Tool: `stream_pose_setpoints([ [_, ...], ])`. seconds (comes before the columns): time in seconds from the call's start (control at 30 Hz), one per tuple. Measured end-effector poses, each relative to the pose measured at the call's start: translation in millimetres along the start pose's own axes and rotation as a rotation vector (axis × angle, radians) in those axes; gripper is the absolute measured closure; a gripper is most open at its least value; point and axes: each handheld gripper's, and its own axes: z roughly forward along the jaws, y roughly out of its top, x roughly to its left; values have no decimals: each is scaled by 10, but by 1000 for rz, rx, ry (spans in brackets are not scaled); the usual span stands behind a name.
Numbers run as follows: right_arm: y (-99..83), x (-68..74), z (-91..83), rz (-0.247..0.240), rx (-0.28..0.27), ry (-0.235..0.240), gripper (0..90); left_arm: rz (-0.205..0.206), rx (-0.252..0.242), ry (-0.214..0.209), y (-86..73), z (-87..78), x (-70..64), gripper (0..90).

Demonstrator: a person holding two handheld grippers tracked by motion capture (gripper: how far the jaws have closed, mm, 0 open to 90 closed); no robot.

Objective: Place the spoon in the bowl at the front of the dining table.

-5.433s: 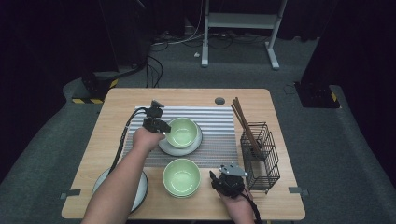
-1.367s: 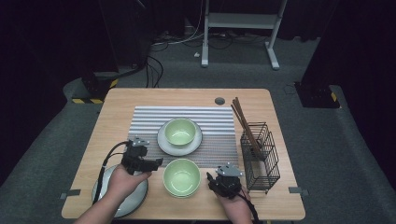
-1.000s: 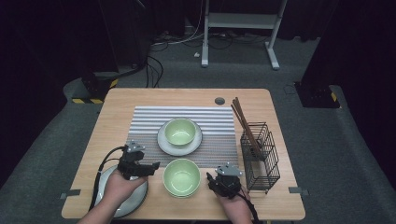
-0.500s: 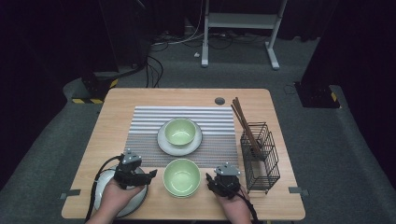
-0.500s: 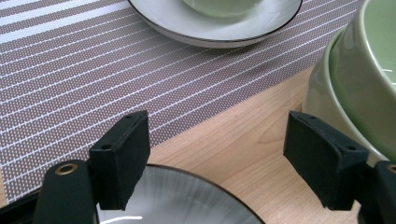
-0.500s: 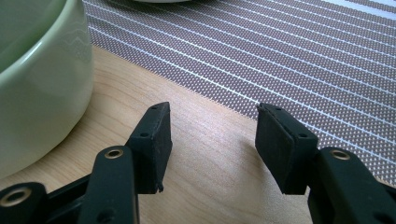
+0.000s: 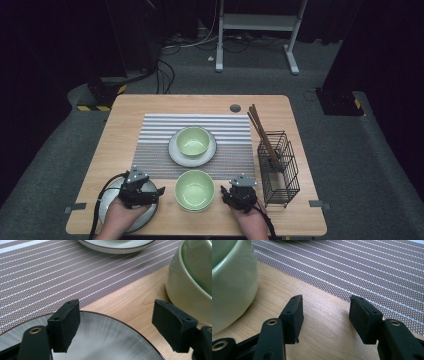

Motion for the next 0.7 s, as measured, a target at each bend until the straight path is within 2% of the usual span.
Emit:
stream_pose_setpoints([
  [0.27, 2, 5, 2, -4, 3, -9, 427, 41, -39, -1, -48, 5, -24, 195],
  [0.43, 2, 6, 2, 4, 3, -26, 413, 45, -75, -14, -75, -49, -12, 196],
  [0.47, 2, 6, 2, 6, 4, -30, 410, 58, -80, -13, -80, -61, -13, 195],
  [0.57, 4, 8, 6, 7, 8, -33, 401, 76, -82, -31, -71, -86, 1, 195],
  [0.7, 3, 9, 7, 6, 7, -33, 401, 81, -88, -28, -90, -120, 55, 204],
])
